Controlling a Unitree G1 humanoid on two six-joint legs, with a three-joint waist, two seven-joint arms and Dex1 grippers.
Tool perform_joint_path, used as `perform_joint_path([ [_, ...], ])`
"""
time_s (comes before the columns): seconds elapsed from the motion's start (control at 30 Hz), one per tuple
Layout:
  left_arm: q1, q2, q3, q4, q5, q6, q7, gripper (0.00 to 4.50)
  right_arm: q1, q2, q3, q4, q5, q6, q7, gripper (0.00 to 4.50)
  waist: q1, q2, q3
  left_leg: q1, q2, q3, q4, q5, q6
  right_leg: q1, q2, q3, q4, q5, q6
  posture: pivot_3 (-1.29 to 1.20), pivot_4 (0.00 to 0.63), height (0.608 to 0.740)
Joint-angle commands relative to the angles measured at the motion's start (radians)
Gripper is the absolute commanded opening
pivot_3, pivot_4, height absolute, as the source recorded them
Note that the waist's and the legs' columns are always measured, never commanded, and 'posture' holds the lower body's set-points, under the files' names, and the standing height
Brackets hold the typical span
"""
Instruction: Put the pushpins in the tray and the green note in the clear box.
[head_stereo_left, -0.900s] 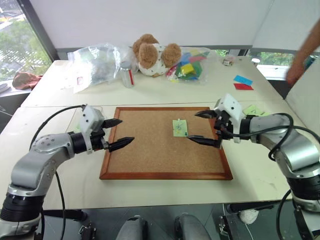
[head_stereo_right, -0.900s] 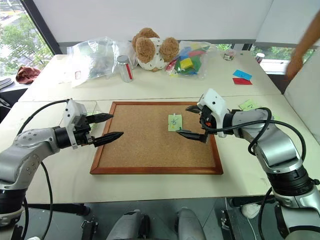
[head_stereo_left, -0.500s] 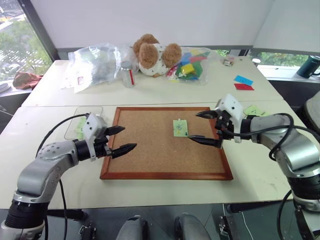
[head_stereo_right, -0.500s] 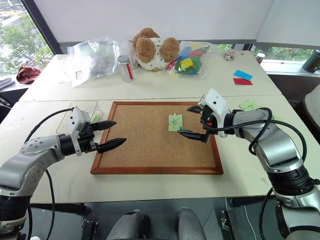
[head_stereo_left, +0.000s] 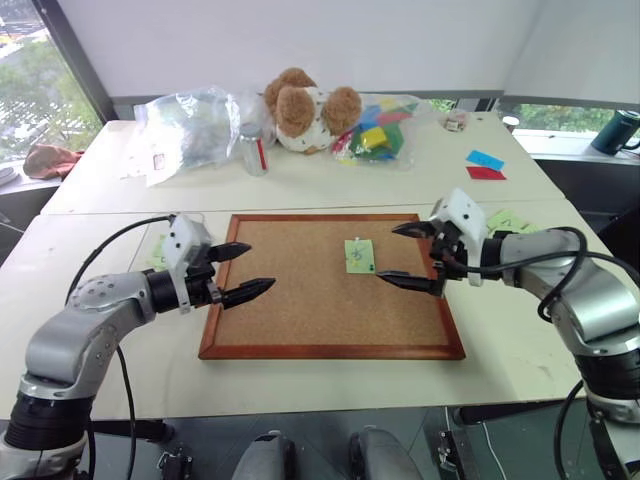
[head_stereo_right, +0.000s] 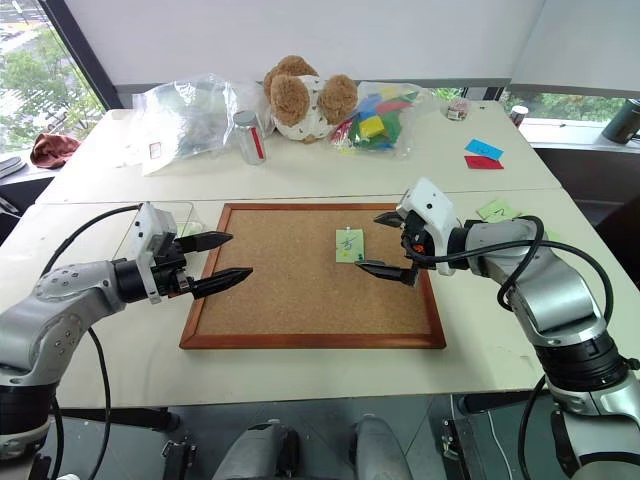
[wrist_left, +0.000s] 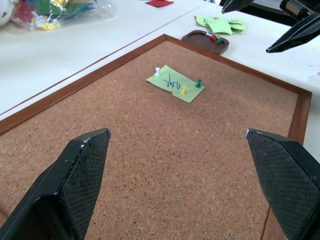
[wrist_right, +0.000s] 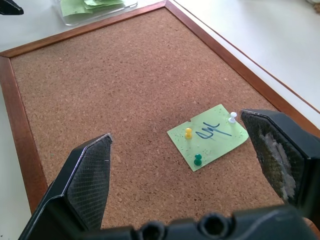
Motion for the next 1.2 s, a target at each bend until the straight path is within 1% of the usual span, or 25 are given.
perform_joint_path([
  [0.03,-0.023,-0.020,-0.024,-0.014,0.012,-0.019,0.013,4.45,-0.008,0.002,-0.017,-0.024,-0.001,-0.002,-0.016,4.50,0.002,0.000,0.000,0.000,0.000,0.000,0.000,0.000,0.000,0.000,0.000,0.000,0.000,0.000,0.000,0.00,0.150,0.740],
  [0.07,-0.030,-0.029,-0.038,-0.007,0.027,-0.028,0.022,4.45,-0.010,0.004,-0.016,-0.023,-0.002,-0.002,-0.021,4.50,0.002,0.000,0.000,0.000,0.000,0.000,0.000,0.000,0.000,0.000,0.000,0.000,0.000,0.000,0.000,0.00,0.150,0.740],
  [0.1,-0.037,-0.040,-0.051,0.000,0.038,-0.036,0.030,4.23,-0.013,0.009,-0.014,-0.020,-0.004,0.000,-0.027,4.50,0.003,0.000,0.000,0.000,0.000,0.000,0.000,0.000,0.000,0.000,0.000,0.000,0.000,0.000,0.000,0.00,0.150,0.740],
  [0.17,-0.043,-0.064,-0.085,0.017,0.069,-0.056,0.041,3.57,-0.021,0.021,-0.008,-0.011,-0.010,0.006,-0.044,4.50,0.002,0.000,0.000,0.000,0.000,0.000,0.000,0.000,0.000,0.000,0.000,0.000,0.000,0.000,0.000,0.00,0.150,0.740],
  [0.2,-0.045,-0.076,-0.109,0.025,0.093,-0.073,0.045,3.15,-0.025,0.028,-0.004,-0.007,-0.013,0.009,-0.053,4.50,0.001,0.000,0.000,0.000,0.000,0.000,0.000,0.000,0.000,0.000,0.000,0.000,0.000,0.000,0.000,0.00,0.150,0.740],
  [0.27,-0.053,-0.110,-0.147,0.045,0.126,-0.097,0.061,2.01,-0.036,0.044,0.005,0.005,-0.021,0.020,-0.073,4.50,0.001,0.000,0.000,0.000,0.000,0.000,0.000,0.000,0.000,0.000,0.000,0.000,0.000,0.000,0.000,0.00,0.150,0.740],
  [0.3,-0.056,-0.124,-0.165,0.057,0.146,-0.110,0.068,1.58,-0.044,0.054,0.011,0.014,-0.026,0.029,-0.087,4.50,0.001,0.000,0.000,0.000,0.000,0.000,0.000,0.000,0.000,0.000,0.000,0.000,0.000,0.000,0.000,0.00,0.150,0.740],
  [0.4,-0.060,-0.159,-0.222,0.105,0.209,-0.153,0.076,0.05,-0.083,0.103,0.032,0.071,-0.056,0.068,-0.146,4.50,-0.002,0.000,0.000,0.000,0.000,0.000,0.000,0.000,0.000,0.000,0.000,0.000,0.000,0.000,0.000,0.00,0.150,0.740],
  [0.5,-0.060,-0.198,-0.267,0.162,0.254,-0.187,0.083,0.05,-0.124,0.154,0.057,0.140,-0.087,0.099,-0.201,4.50,0.000,0.000,0.000,0.001,0.000,0.000,0.000,0.000,-0.001,0.000,0.000,0.000,0.001,0.000,0.000,0.00,0.150,0.740],
  [0.63,-0.068,-0.238,-0.290,0.219,0.292,-0.217,0.092,0.05,-0.174,0.224,0.075,0.225,-0.116,0.124,-0.257,4.50,0.000,0.000,0.000,0.000,0.000,0.000,0.000,0.001,-0.001,0.000,0.000,0.000,0.001,0.000,0.000,0.00,0.150,0.740],
  [0.73,-0.062,-0.259,-0.303,0.277,0.335,-0.250,0.107,0.05,-0.220,0.303,0.099,0.328,-0.143,0.114,-0.296,4.50,-0.001,0.000,0.000,0.000,0.000,0.000,0.000,0.001,-0.002,0.000,0.001,0.000,0.001,0.000,0.000,0.00,0.150,0.740],
  [0.87,-0.051,-0.272,-0.301,0.319,0.366,-0.278,0.120,0.05,-0.278,0.376,0.119,0.481,-0.184,0.068,-0.322,4.50,-0.002,0.000,0.000,0.001,0.000,0.000,0.000,0.003,-0.005,0.000,0.001,0.000,0.001,0.000,0.000,0.00,0.150,0.740],
  [1.0,-0.039,-0.276,-0.295,0.322,0.375,-0.282,0.127,0.00,-0.324,0.425,0.129,0.618,-0.220,0.003,-0.324,3.29,-0.002,0.000,0.000,0.001,0.000,0.001,0.000,0.003,-0.006,0.000,0.001,0.000,0.002,0.000,0.000,0.00,0.150,0.740],
  [1.03,-0.036,-0.277,-0.292,0.319,0.372,-0.280,0.128,0.00,-0.329,0.430,0.129,0.634,-0.223,-0.006,-0.320,2.68,-0.002,0.000,0.000,0.001,0.000,0.000,0.000,0.003,-0.006,0.000,0.001,0.000,0.002,0.000,0.000,0.00,0.150,0.740],
  [1.1,-0.029,-0.276,-0.290,0.310,0.371,-0.280,0.130,0.00,-0.336,0.439,0.128,0.659,-0.230,-0.021,-0.316,1.71,-0.003,0.000,-0.001,0.001,0.000,0.000,0.000,0.003,-0.006,0.000,0.001,0.000,0.002,0.000,0.000,0.00,0.150,0.740],
  [1.2,-0.022,-0.276,-0.287,0.302,0.371,-0.280,0.137,0.00,-0.344,0.448,0.125,0.693,-0.242,-0.042,-0.310,1.71,-0.005,0.001,-0.001,0.001,0.000,0.000,0.000,0.003,-0.006,0.000,0.001,0.000,0.002,0.000,0.000,0.00,0.150,0.740],
])
